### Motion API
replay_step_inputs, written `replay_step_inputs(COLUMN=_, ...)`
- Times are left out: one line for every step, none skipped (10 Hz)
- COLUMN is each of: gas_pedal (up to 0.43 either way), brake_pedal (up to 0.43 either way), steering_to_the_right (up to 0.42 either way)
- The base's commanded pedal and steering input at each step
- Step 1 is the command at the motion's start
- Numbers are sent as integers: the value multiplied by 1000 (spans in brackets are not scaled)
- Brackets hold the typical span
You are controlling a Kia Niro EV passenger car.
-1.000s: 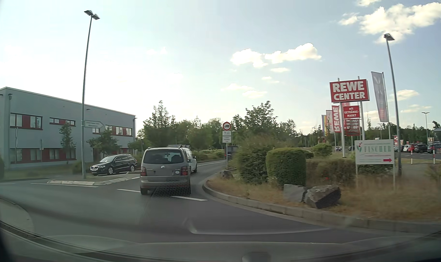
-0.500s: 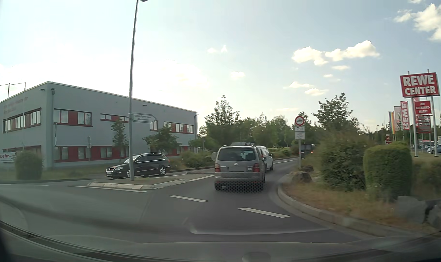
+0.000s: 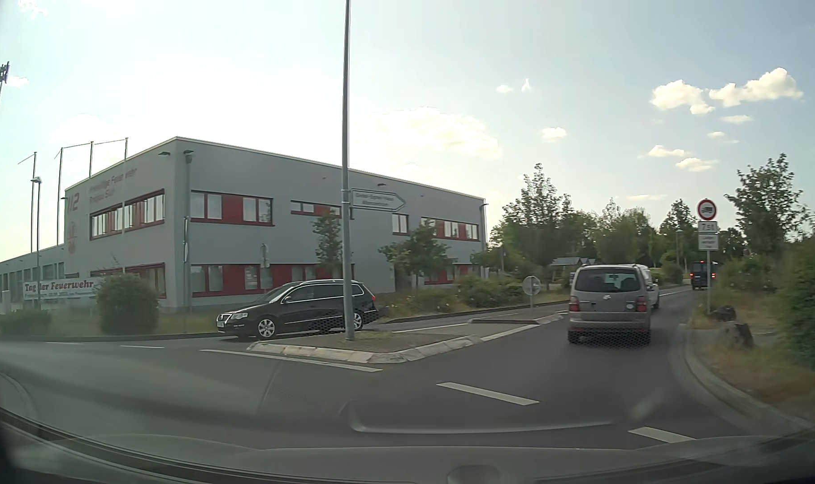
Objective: Follow the waypoints while adhering to traffic rules and regulations
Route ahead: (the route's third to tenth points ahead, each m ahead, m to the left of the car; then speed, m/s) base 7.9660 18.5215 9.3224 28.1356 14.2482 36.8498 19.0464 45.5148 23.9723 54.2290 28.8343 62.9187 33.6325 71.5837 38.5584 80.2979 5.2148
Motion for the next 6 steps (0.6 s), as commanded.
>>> replay_step_inputs(gas_pedal=67, brake_pedal=30, steering_to_the_right=-373)
replay_step_inputs(gas_pedal=67, brake_pedal=30, steering_to_the_right=-376)
replay_step_inputs(gas_pedal=67, brake_pedal=30, steering_to_the_right=-381)
replay_step_inputs(gas_pedal=67, brake_pedal=30, steering_to_the_right=-385)
replay_step_inputs(gas_pedal=67, brake_pedal=30, steering_to_the_right=-389)
replay_step_inputs(gas_pedal=67, brake_pedal=30, steering_to_the_right=-392)
